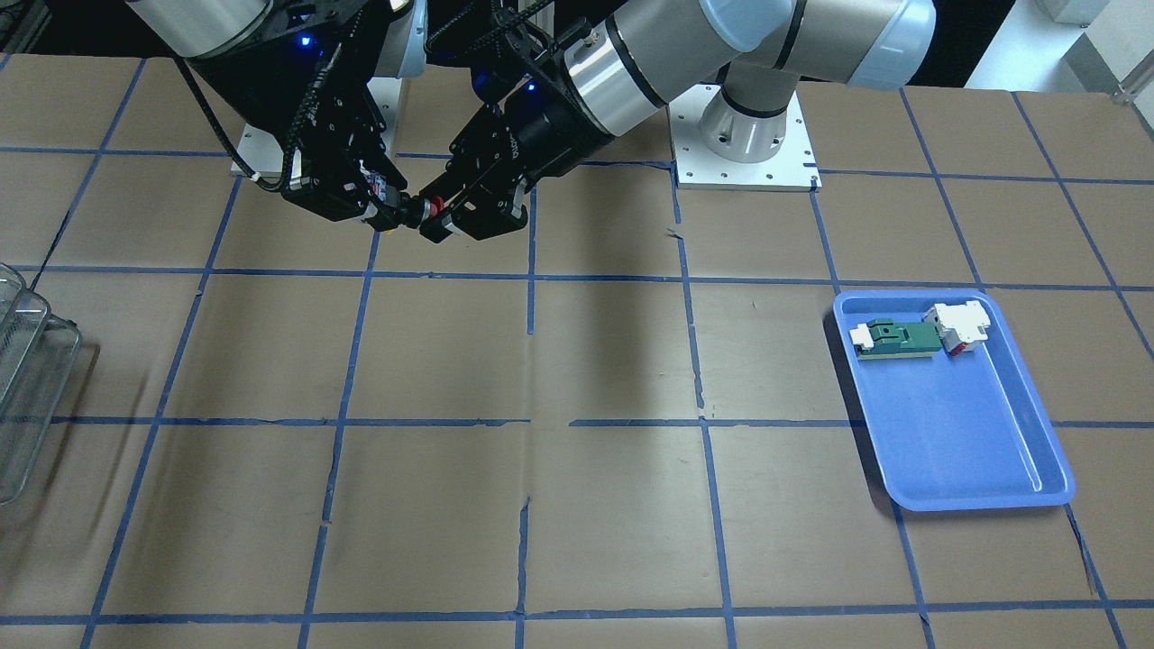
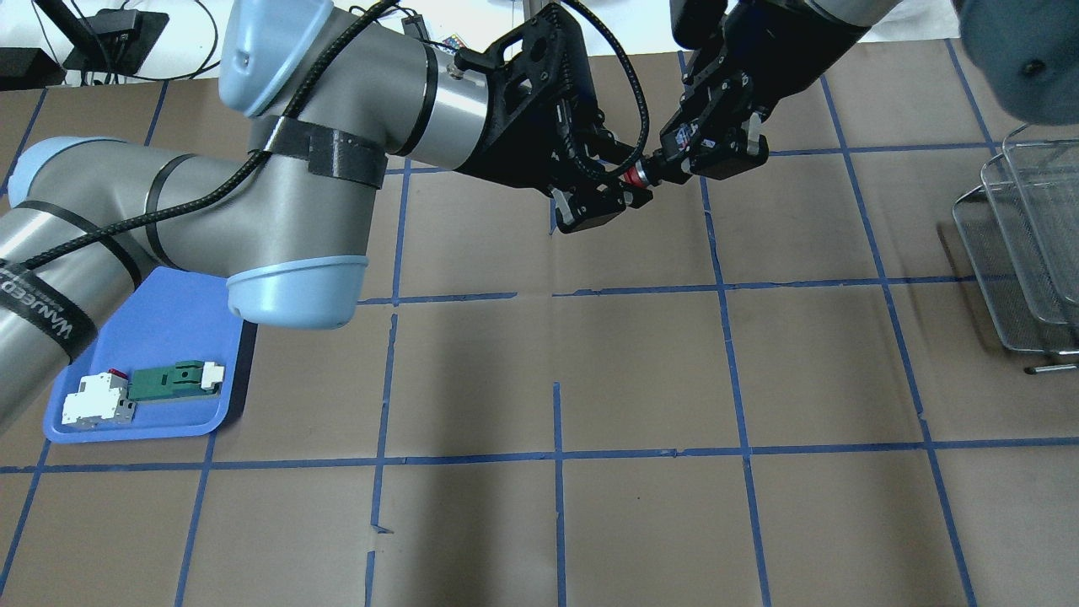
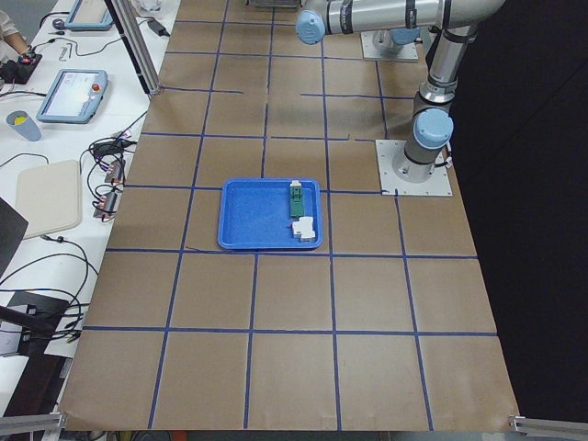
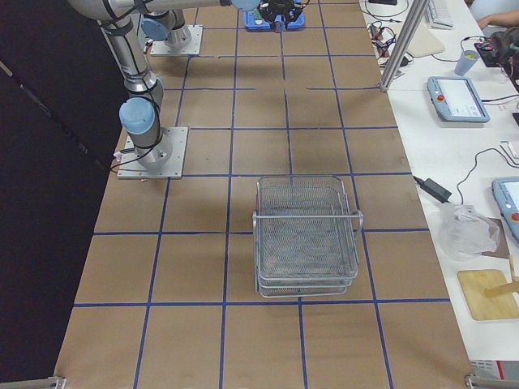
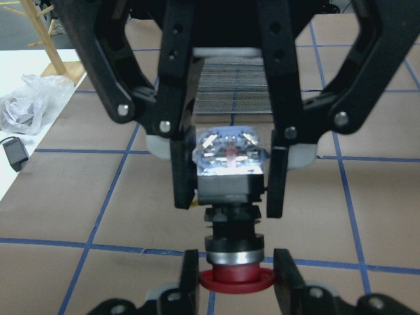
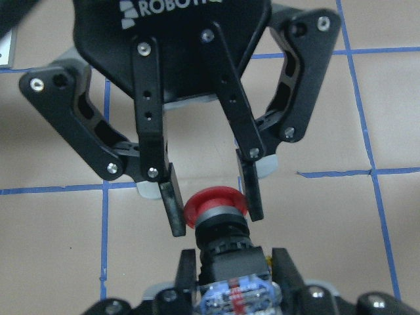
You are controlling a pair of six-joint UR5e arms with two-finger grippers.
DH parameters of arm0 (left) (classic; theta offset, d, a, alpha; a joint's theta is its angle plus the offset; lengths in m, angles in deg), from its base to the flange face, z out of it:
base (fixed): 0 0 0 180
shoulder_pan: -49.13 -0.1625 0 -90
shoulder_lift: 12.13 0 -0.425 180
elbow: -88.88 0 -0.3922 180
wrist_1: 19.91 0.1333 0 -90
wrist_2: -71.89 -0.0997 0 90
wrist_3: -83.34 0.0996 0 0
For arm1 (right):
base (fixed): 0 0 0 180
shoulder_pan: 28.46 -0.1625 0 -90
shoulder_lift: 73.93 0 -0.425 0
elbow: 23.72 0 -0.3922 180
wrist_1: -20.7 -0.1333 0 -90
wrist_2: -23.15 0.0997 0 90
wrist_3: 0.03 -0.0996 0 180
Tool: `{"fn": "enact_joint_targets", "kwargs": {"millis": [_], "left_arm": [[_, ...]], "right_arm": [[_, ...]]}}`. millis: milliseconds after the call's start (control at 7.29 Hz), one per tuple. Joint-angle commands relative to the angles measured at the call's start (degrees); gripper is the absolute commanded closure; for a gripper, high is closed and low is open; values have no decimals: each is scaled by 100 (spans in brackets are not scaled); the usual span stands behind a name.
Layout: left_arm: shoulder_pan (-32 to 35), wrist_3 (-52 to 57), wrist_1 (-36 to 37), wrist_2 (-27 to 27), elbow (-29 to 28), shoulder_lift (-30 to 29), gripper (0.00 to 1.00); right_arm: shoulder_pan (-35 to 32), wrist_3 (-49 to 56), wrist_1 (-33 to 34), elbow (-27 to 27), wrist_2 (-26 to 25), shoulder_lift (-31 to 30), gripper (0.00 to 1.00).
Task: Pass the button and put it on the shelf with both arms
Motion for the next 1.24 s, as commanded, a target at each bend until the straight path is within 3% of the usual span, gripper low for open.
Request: {"fn": "enact_joint_targets", "kwargs": {"millis": [0, 412, 549, 824, 961, 1098], "left_arm": [[26, -815, -20, -23, -25, 15, 1], [17, -1452, -46, -224, -104, 120, 0], [-61, -1775, -221, -556, -105, 156, 0], [-97, -2609, -1297, -1845, -244, 261, 0], [-358, -2787, -1817, -1991, -306, 244, 0], [-848, -3050, -2170, -2540, -359, 270, 0]], "right_arm": [[0, -1, 7, -17, -231, -34, 100], [53, 7, 15, -26, -494, -34, 100], [97, 7, 24, -61, -705, -35, 100], [315, 16, 68, -184, -1294, -70, 100], [813, 34, 68, -193, -1262, -61, 100], [1592, 130, 33, -193, -1200, -44, 100]]}}
